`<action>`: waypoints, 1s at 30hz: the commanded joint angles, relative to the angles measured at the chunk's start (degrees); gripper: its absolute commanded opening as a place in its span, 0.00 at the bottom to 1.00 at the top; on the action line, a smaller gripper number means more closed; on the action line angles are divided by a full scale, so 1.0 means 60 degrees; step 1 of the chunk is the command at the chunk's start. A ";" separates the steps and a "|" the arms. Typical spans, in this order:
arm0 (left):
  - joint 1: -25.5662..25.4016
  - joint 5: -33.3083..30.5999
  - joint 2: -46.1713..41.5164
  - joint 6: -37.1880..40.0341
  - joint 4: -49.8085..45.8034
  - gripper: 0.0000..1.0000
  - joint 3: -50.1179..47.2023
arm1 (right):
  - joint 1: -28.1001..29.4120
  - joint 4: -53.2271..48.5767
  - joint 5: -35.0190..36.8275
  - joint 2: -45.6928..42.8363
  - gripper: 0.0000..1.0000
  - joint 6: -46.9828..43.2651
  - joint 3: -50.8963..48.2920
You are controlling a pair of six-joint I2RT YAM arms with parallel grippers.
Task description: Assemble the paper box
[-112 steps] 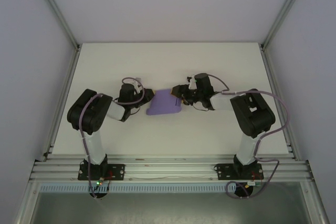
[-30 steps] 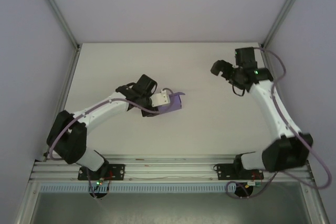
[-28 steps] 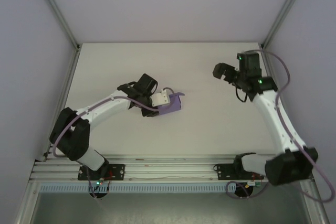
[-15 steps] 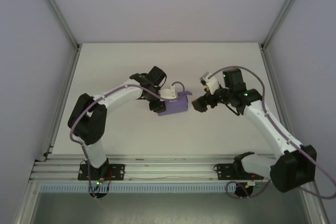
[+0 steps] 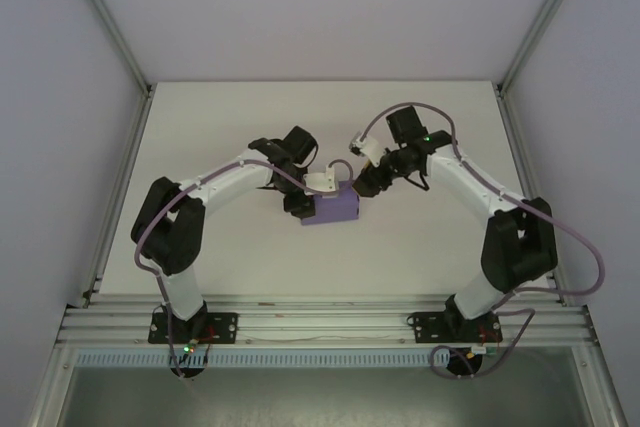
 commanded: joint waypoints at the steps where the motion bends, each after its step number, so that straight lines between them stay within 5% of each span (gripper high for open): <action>1: -0.0092 0.0073 0.0149 0.0244 -0.0383 0.31 0.0095 | 0.0053 -0.0890 0.0029 0.0009 0.41 -0.0398 0.0251; 16: -0.0122 -0.0006 0.0177 -0.0110 -0.0304 0.30 0.0341 | 0.0531 0.0459 0.0450 -0.0136 0.00 0.1545 -0.0329; 26: -0.0136 -0.0165 0.0056 -0.0566 0.0202 0.32 0.0106 | 0.0826 0.3388 0.2751 -0.1352 0.00 0.7964 -0.2074; 30: -0.0136 -0.0180 0.0067 -0.0720 0.0325 0.33 0.0026 | 0.0903 0.4553 0.2732 -0.1671 0.00 0.8739 -0.3120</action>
